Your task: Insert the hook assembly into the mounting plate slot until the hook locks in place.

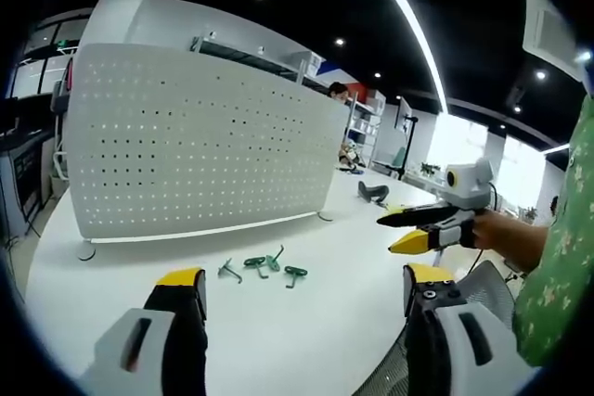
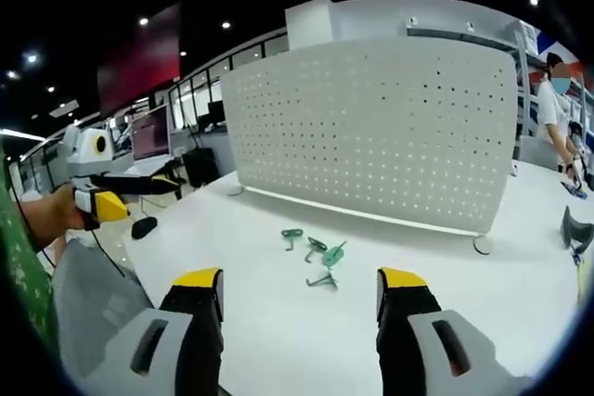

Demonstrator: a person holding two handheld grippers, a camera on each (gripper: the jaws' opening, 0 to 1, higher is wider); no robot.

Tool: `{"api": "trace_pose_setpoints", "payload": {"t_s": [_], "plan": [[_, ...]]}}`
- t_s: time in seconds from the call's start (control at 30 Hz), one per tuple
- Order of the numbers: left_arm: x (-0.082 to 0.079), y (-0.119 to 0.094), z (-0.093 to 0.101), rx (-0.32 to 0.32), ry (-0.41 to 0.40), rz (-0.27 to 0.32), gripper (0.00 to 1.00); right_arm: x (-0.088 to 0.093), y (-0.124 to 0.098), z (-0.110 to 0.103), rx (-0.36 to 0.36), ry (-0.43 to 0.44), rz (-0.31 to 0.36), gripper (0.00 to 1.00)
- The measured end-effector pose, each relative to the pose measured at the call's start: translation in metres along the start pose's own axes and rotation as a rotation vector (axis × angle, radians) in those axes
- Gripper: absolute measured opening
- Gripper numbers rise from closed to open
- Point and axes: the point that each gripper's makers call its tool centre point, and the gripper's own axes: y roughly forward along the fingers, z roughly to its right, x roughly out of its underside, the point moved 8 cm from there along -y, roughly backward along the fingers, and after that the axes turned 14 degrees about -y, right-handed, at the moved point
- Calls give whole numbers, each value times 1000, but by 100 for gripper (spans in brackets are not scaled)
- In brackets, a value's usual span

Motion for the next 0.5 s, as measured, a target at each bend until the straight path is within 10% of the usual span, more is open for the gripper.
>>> {"api": "trace_pose_setpoints", "payload": {"t_s": [0.5], "plan": [[6,2,2,3,-3,-15,89,9,24,12,-24,-19,-51,57]]}}
